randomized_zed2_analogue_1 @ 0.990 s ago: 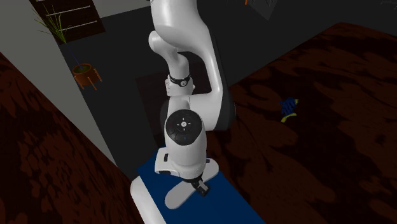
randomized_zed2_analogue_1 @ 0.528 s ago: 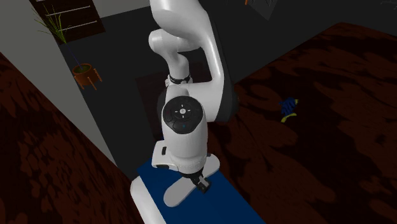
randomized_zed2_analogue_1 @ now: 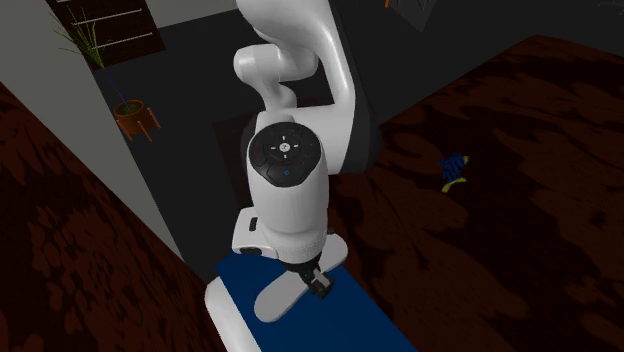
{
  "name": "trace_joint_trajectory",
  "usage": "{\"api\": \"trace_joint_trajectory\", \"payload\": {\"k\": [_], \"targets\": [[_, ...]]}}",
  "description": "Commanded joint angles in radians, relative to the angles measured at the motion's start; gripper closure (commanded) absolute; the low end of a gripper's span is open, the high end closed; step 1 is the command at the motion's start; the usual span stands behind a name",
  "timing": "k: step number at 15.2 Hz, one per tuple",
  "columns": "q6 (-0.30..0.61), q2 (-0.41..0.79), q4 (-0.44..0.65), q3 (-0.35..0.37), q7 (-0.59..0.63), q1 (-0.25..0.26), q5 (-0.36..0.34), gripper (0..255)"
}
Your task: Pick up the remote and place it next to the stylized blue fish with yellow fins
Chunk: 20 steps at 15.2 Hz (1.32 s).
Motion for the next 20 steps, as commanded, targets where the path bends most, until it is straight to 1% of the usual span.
{"api": "trace_joint_trajectory", "payload": {"k": [1, 6, 13, 20], "targets": [[-0.025, -0.015, 0.010, -0.001, 0.000, -0.001, -0.001, 255], [-0.084, -0.041, 0.043, -0.001, 0.002, 0.000, -0.004, 255], [-0.030, -0.214, -0.182, 0.054, 0.133, 0.072, -0.015, 255], [-0.003, -0.358, -0.350, 0.132, 0.275, 0.143, -0.004, 255]]}}
